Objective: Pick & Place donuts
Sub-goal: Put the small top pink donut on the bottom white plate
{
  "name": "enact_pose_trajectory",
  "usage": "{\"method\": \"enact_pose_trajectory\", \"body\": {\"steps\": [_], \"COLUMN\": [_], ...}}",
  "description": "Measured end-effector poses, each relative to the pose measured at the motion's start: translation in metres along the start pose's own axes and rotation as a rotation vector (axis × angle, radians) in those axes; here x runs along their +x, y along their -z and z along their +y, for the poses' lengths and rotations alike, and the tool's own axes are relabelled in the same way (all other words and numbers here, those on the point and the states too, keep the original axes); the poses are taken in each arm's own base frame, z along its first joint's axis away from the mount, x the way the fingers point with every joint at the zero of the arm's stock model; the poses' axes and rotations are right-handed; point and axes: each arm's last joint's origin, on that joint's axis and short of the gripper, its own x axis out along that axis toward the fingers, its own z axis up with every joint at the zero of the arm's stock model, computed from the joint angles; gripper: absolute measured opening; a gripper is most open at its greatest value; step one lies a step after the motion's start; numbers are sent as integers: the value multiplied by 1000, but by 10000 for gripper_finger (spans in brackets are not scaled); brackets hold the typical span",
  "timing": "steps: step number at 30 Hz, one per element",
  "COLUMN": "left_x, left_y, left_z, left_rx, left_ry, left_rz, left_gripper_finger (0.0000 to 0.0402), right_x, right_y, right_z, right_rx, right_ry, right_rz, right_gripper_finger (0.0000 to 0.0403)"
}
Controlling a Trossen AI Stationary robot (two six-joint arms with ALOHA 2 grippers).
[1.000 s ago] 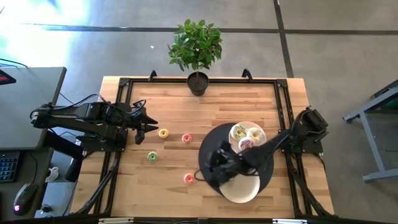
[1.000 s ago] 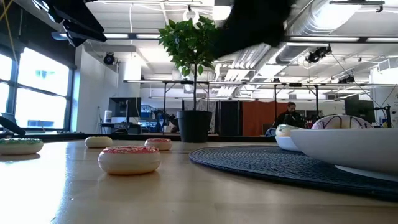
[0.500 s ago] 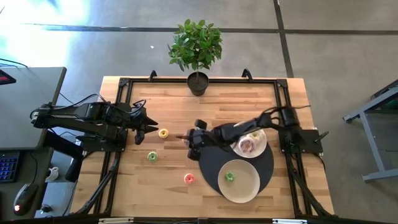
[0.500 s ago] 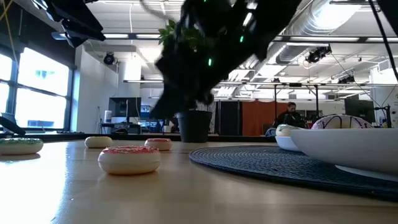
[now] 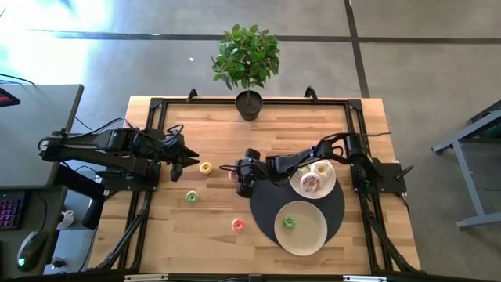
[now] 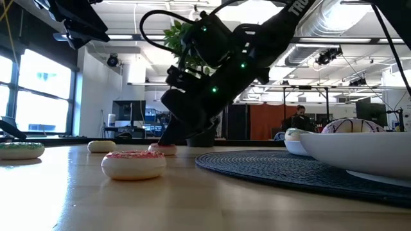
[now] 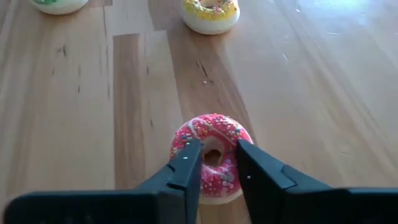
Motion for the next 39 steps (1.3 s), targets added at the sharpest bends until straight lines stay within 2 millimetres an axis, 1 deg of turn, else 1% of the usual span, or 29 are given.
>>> {"method": "enact_pose_trajectory", "body": {"steps": [5,7,9,12,14,17,19,20,22,26,29,32,33,39], "left_x": [0,0,0,0,0,0,0,0,0,0,0,0,0,0], "left_y": [0,0,0,0,0,0,0,0,0,0,0,0,0,0], "left_z": [0,0,0,0,0,0,0,0,0,0,0,0,0,0], "left_rx": [-28,-29,-30,-31,-31,-31,-30,-30,-30,-30,-25,-13,-5,28], "left_ry": [0,0,0,0,0,0,0,0,0,0,1,1,1,1], "left_rz": [0,0,0,0,0,1,0,0,0,0,0,0,0,1], "left_gripper_finger": [119,119,119,119,119,119,119,119,119,119,119,119,119,119], "right_x": [-2,-6,-14,-37,-57,-82,-93,-95,-91,-67,-48,-29,-25,-14], "right_y": [-3,-6,-10,-24,-33,-42,-48,-49,-49,-38,-30,-14,-10,-5], "right_z": [-3,-2,-1,3,6,13,19,21,23,18,14,9,7,-3], "right_rx": [6,5,6,0,-9,-30,-46,-56,-74,-78,-59,-61,-57,63], "right_ry": [-42,-72,-104,-129,-133,-108,-78,-54,-21,-36,-119,-108,-93,-34], "right_rz": [-3,0,15,14,16,19,-20,-43,-61,-39,-19,44,60,58], "right_gripper_finger": [14,7,16,20,11,4,8,11,15,32,58,89,99,149]}}
